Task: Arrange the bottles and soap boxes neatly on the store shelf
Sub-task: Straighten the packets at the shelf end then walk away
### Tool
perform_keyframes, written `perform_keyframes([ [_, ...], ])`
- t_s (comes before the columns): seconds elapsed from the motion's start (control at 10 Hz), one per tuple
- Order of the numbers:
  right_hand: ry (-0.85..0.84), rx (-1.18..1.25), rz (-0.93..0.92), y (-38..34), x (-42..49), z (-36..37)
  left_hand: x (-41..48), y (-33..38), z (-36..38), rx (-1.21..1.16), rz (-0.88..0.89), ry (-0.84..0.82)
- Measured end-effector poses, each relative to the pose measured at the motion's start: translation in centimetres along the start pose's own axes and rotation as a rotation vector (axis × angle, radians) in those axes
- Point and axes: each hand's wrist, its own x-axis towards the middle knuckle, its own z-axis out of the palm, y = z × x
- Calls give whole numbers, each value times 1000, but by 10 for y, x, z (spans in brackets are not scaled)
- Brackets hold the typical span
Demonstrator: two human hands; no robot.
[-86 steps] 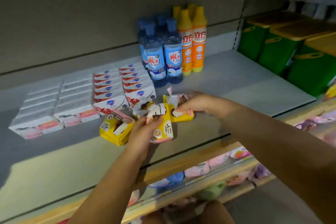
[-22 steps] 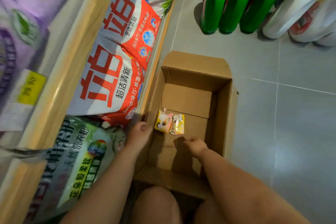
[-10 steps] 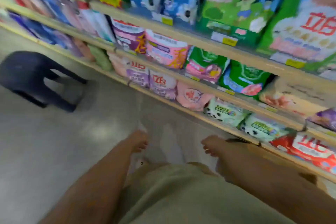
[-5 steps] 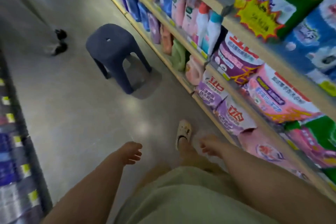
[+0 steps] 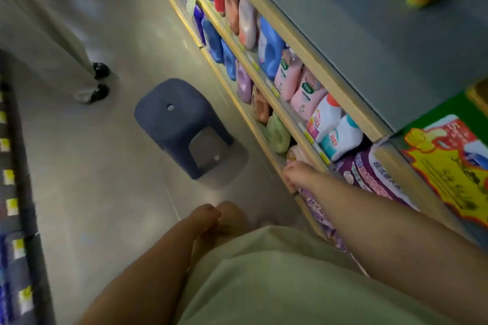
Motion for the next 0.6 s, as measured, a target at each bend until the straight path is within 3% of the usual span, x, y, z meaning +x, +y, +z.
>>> perform_keyframes([
  [0.1,-24,87,65,-30,24,-19,33,50,-35,17,-3,-46],
  [0.2,-24,121,48,-67,54,-43,75,124,-88,97,101,-50],
  [0.4,100,450,-67,-194,89,-124,113,310,-188,256,363,-24],
  [0.5,221,587,-152,-241,95,-176,108,396,-214,281,528,-81],
  [0.6,541,710,-187,-255,105,-217,101,467,-218,302,743,-105],
])
